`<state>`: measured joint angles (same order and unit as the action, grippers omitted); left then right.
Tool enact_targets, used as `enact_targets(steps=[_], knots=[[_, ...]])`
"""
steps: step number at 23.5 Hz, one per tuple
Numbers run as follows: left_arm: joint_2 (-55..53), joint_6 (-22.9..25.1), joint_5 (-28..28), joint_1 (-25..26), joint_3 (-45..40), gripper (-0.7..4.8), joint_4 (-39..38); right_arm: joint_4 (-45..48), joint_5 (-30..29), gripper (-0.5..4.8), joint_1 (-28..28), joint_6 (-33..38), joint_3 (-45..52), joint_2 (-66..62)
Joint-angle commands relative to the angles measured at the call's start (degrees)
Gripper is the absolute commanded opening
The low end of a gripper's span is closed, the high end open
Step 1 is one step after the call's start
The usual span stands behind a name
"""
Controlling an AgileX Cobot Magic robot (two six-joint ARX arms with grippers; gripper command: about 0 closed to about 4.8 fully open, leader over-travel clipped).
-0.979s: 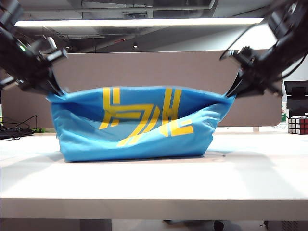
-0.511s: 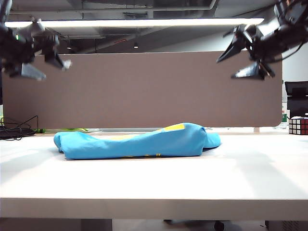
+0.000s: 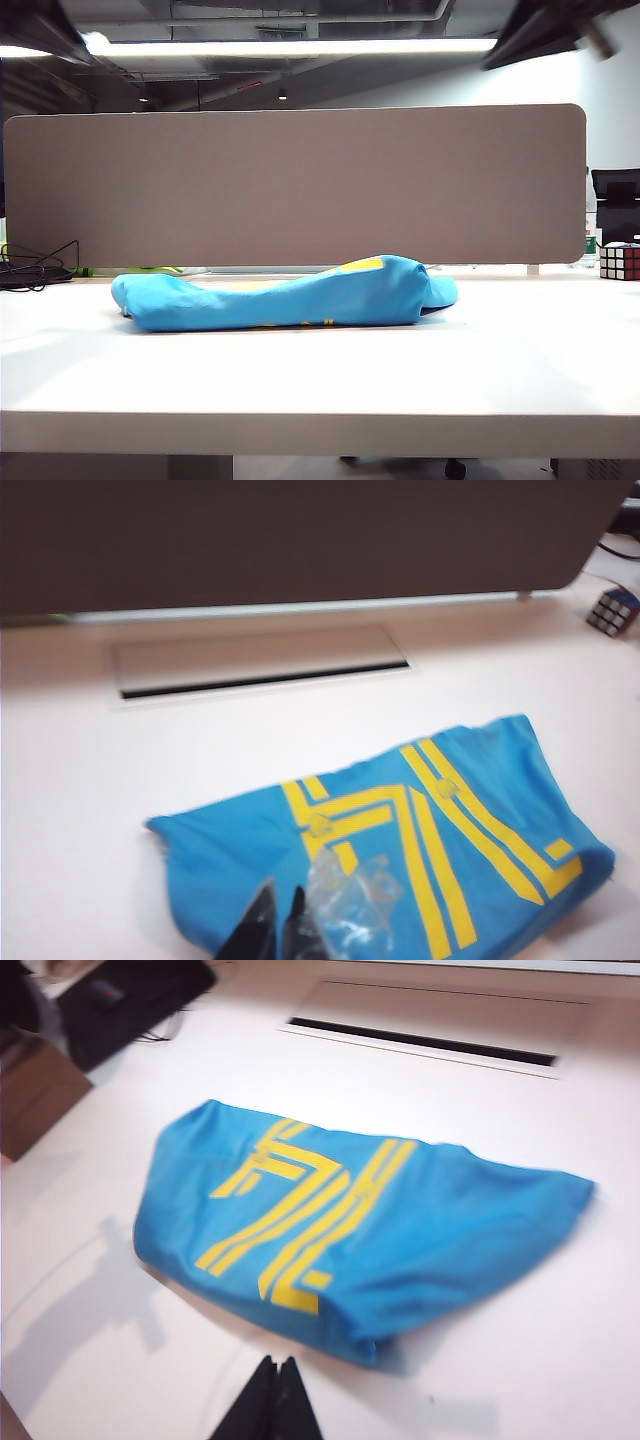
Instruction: Fold the bottom side of the soccer jersey horizontally towards the center, about one-third of the way, then fold the sleeve back towards the center, creating a straight line along the edge of the the soccer jersey, and finally fold the bottom of the soccer jersey up towards the top, creating a neat rectangle.
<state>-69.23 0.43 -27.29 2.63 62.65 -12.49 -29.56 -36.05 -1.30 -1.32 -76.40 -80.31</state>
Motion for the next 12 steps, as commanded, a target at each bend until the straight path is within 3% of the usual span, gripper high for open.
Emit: enact_targets(steps=[1,4,6,9,12], knots=[[14.78,-0.46,3.39,0.00,-9.90,-0.06,0.87,4.50,6.56,-0.03,0.04,0.72,11.69,14.32],[27.08,-1.09,5.90,-0.07,-17.55,-0.06,0.81,6.51,12.26,-0.03,0.02,0.74,21.59,26.69],[38.36,-1.22,11.37,-0.11,-24.63,-0.06,1.01,10.14,14.69,-0.03,0.02,2.58,30.05,37.24],[53.18,-8.24,14.99,-0.11,-34.10,-0.06,1.40,13.25,19.61,-0.03,0.00,4.31,39.87,51.08],[66.07,-11.80,15.06,-0.11,-41.94,-0.06,0.48,13.53,20.98,-0.03,0.00,5.92,46.05,60.28]])
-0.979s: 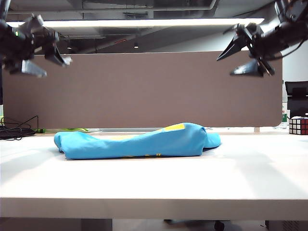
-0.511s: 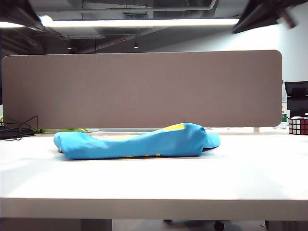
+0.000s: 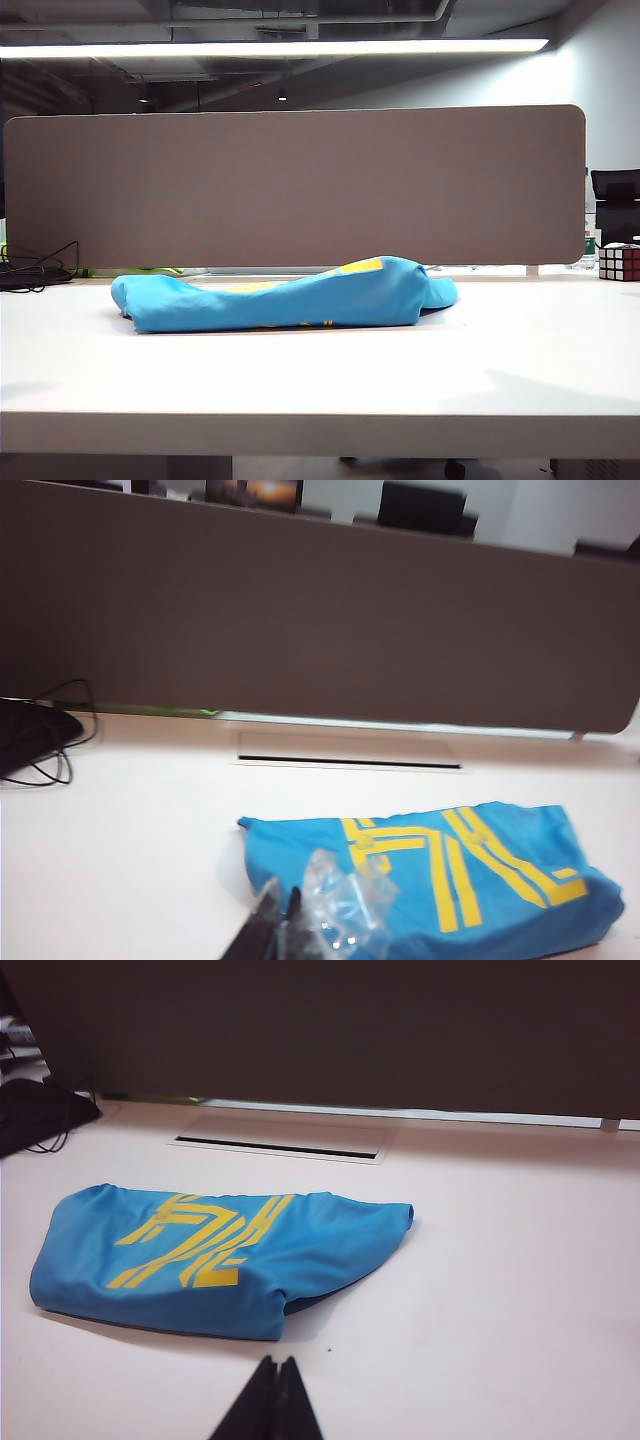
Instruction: Fold the bottom side of the soccer jersey horizontally towards the center, about one-third of the way, then fold the sleeve back towards the center, creating a straight line along the edge of the the soccer jersey, and finally fold the bottom of the soccer jersey up towards the top, creating a neat rectangle.
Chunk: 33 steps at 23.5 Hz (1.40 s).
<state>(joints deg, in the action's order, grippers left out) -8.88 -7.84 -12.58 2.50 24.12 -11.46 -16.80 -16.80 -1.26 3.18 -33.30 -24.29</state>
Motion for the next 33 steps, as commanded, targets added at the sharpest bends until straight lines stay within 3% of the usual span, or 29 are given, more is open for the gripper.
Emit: enact_targets(steps=[1,3,10,16,20,24,33], knots=[[8.79,-5.60,0.42,0.04,-5.88,-0.06,-1.29,0.59,2.95,-0.03,-0.04,1.42,5.40,7.89],[7.74,-6.45,-1.84,-0.24,-6.93,-0.06,-4.20,1.44,4.20,-0.03,-0.04,1.75,9.40,12.17],[7.85,-6.14,-2.01,-0.31,-8.96,-0.06,-4.37,3.50,7.19,-0.03,0.09,1.75,24.28,22.49],[7.80,-5.73,-1.05,-0.26,-9.01,-0.06,-5.66,9.81,11.54,-0.03,0.11,1.57,31.50,24.30],[7.80,2.82,0.15,-0.26,-10.73,-0.06,-1.57,14.21,10.91,-0.03,0.33,1.40,33.24,24.30],[7.80,2.89,0.13,-0.26,-15.91,-0.06,9.55,17.88,14.10,-0.03,0.42,-1.14,33.24,24.30],[7.80,6.05,1.18,-0.26,-17.66,-0.06,16.65,21.38,17.25,-0.03,0.37,-2.19,33.24,24.30]])
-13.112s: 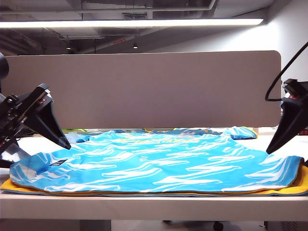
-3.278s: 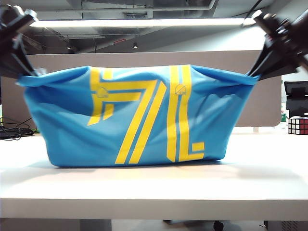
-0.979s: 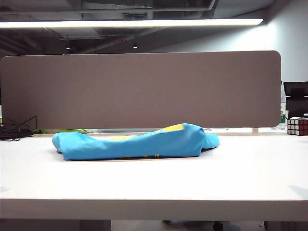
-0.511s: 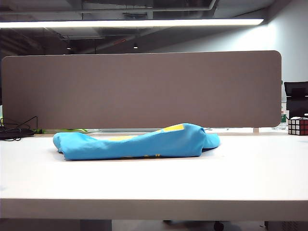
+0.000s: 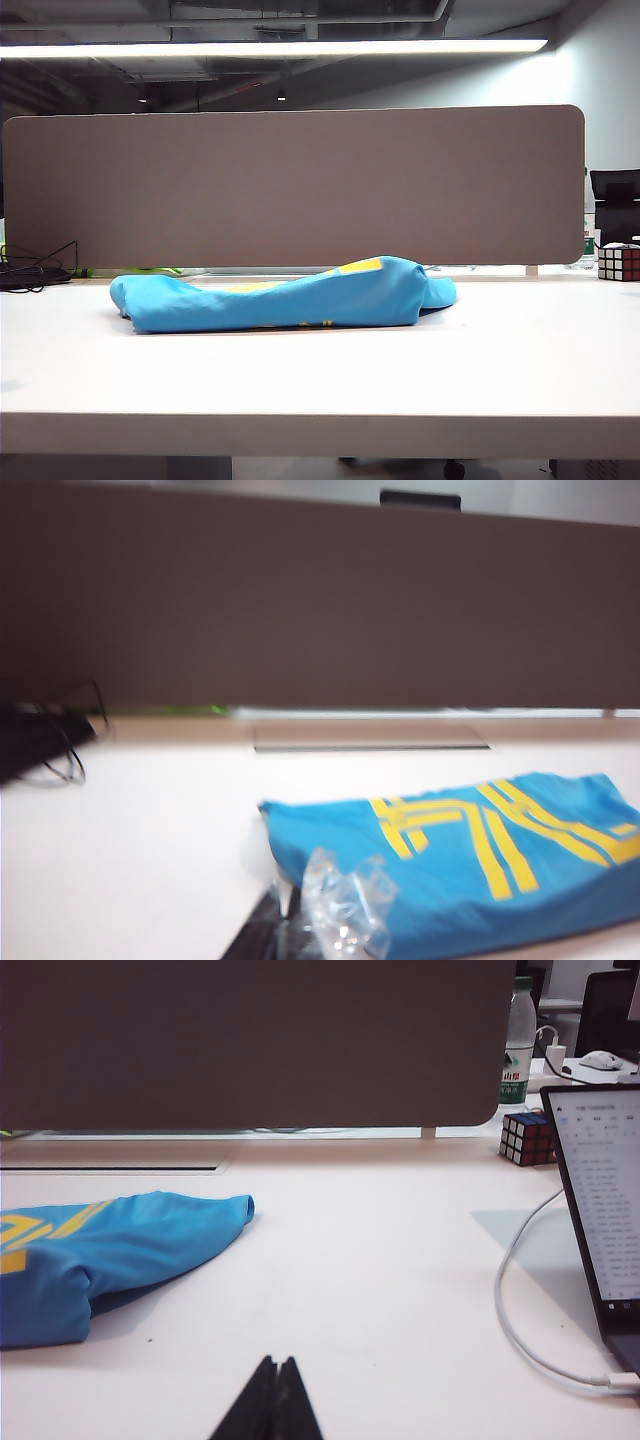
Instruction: Fold the bottom side of the soccer jersey horizontally towards the center, about one-third of the way, then fold the sleeve back towards the center, creating a straight line along the edge of the the soccer jersey, and finally fold the bottom of the soccer jersey up towards the top, creating a neat rectangle.
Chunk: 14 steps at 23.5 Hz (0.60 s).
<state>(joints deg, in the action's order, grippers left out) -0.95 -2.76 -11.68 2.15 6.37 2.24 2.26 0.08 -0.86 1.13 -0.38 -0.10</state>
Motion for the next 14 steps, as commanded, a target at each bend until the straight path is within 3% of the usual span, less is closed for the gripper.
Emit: enact_targets(steps=[1,14], knots=[[-0.13,0.76,0.11,0.09,0.09,-0.05,2.99,2.43,0.35,-0.03,-0.02,-0.13,0.33,0.11],[-0.13,0.81,0.11,0.09,0.09,-0.05,2.56,1.86,-0.15,-0.01,-0.09,-0.07,0.33,0.11]])
